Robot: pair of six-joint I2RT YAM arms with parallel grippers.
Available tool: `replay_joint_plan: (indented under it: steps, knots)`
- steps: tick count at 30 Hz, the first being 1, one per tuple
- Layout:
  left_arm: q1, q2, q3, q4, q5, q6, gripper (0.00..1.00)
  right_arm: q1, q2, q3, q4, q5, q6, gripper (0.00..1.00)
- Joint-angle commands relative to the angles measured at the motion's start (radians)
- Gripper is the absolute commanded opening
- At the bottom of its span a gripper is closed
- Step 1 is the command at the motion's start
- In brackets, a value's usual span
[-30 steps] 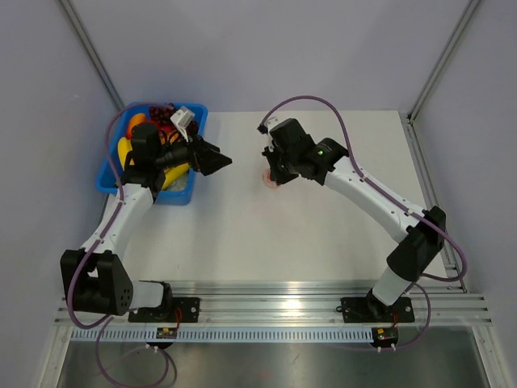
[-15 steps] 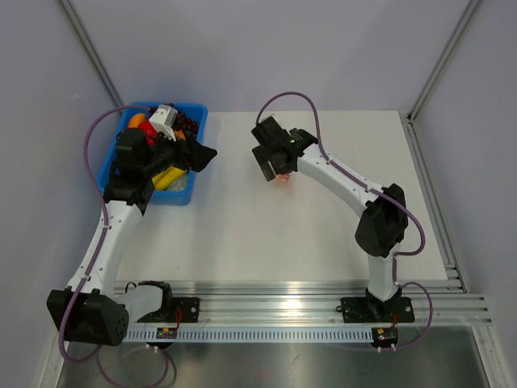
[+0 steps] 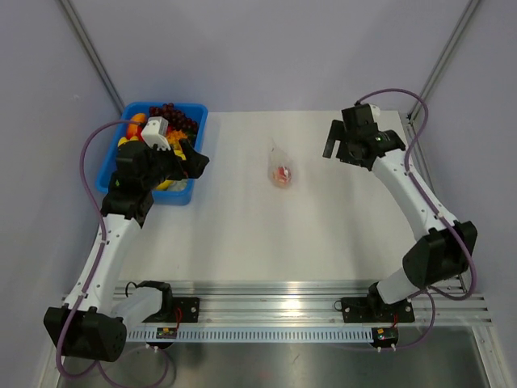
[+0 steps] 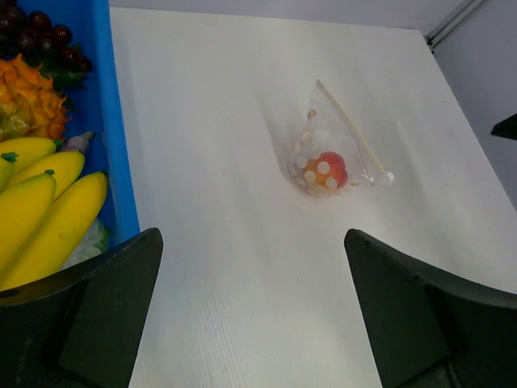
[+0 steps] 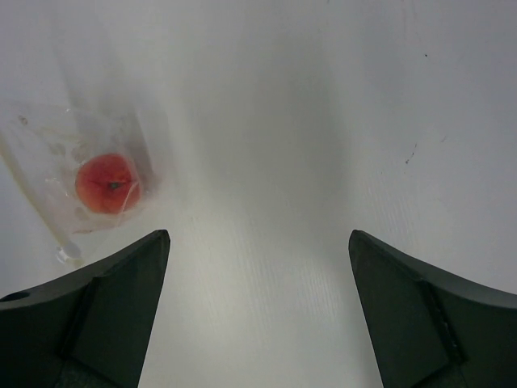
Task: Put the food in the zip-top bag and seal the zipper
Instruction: Reset both arms
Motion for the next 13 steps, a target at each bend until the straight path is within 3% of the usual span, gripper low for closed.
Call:
replay_joint_plan:
  steps: [1, 8, 13]
  knots:
    - [-0.006, 0.004, 0.034, -0.011, -0.041, -0.038, 0.99, -0.005, -0.109, -0.084, 0.083, 0.006, 0.111, 0.99]
    - [-0.009, 0.0, 0.037, -0.011, -0.077, -0.037, 0.99, -0.006, -0.21, -0.175, 0.083, 0.106, 0.134, 0.99]
    - [-0.009, 0.004, 0.057, -0.031, -0.087, -0.03, 0.99, -0.006, -0.259, -0.25, 0.135, 0.095, 0.135, 1.0]
